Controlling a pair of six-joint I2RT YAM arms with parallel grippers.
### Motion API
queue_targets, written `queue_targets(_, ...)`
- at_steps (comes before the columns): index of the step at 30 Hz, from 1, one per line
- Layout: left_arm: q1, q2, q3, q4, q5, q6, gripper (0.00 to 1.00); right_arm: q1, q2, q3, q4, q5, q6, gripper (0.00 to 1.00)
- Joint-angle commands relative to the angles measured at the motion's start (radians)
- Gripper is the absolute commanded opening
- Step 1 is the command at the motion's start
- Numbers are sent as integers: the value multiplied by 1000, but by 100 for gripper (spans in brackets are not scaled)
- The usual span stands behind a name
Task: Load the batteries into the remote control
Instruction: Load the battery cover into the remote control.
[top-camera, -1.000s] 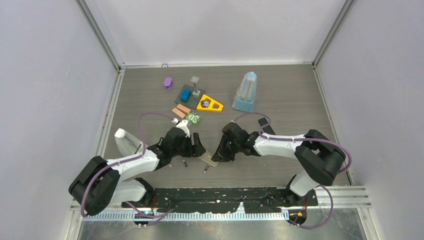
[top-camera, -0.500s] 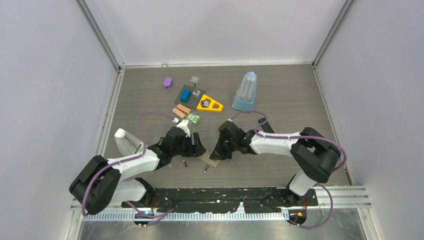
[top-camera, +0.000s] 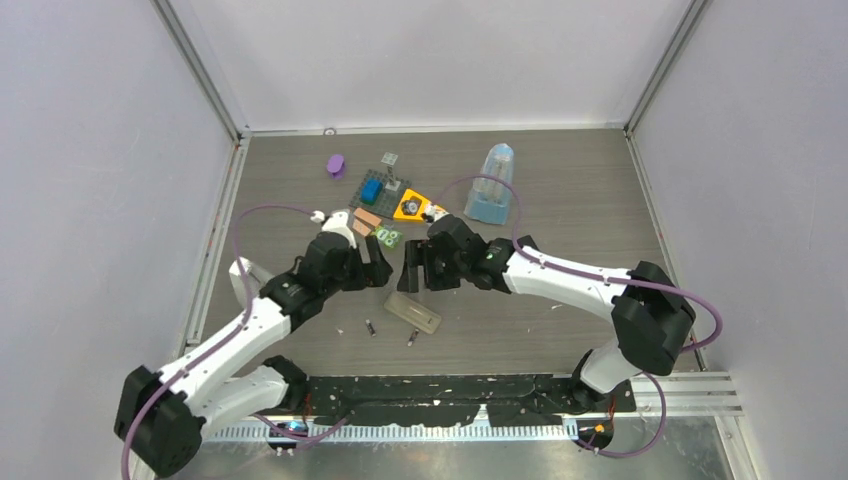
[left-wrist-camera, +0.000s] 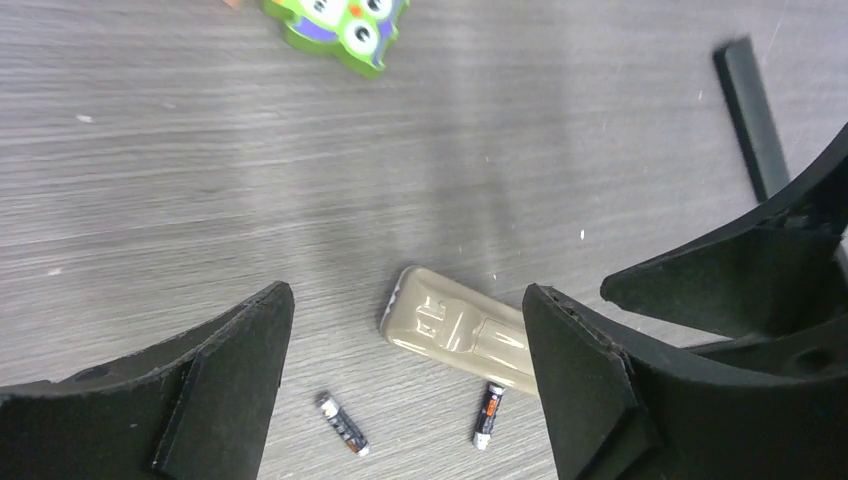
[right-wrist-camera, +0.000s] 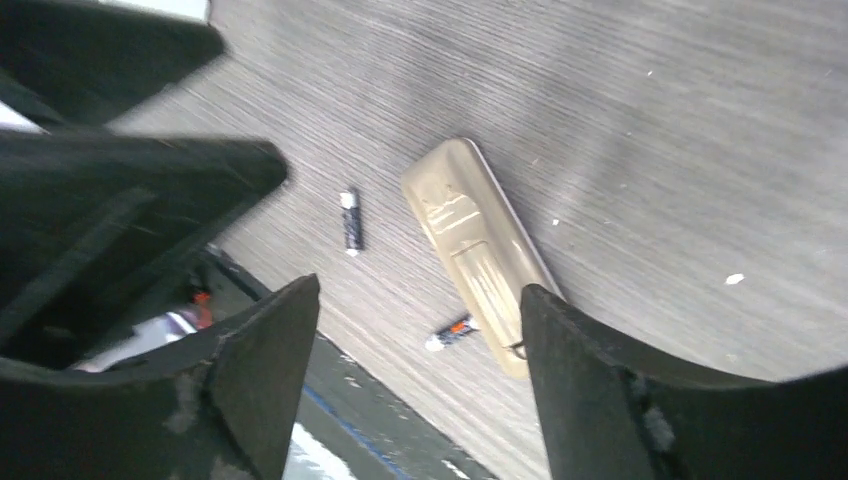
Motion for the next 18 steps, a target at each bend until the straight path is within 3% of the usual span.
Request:
queue_targets(1,23,-119,80,-214,-168,-10,88,60,51,101,-172,83,-322,82)
queue_targets(3,27,-166,106,-292,-221,-19,91,92,87,140,-219,142,-436,89)
queue_targets(7,28,-253,142,-381,-272,-27,95,134,151,183,-244,188,-536,91)
queue_targets(18,28,-398,136,-436,-262,-51,100,161,303,275,-246,176,-621,91)
